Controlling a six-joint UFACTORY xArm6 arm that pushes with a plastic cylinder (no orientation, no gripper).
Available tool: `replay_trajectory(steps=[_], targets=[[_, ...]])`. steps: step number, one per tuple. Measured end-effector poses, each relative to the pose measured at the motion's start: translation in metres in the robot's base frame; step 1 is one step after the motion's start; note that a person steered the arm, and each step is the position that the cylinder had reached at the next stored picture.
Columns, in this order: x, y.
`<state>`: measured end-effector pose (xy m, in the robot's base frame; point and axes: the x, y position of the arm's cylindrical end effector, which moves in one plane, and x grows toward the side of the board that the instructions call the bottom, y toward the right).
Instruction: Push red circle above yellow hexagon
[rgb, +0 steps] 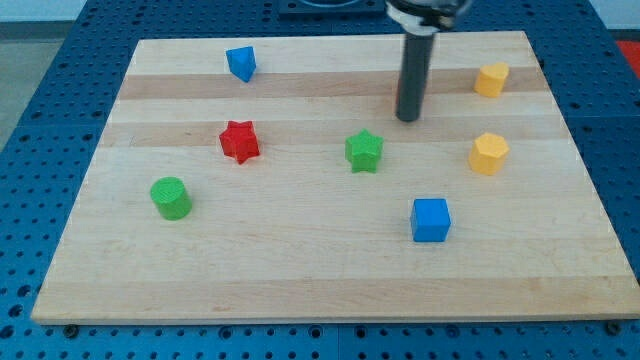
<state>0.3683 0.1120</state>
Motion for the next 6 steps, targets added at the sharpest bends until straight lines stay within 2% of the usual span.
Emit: replay_trajectory(steps=[1,2,3,4,5,6], targets=[[-0.011,-0.028],[-0.052,-0.081],[-0.092,-0.085],[-0.079,-0.041],[-0.033,0.022],[-0.006,0.061]])
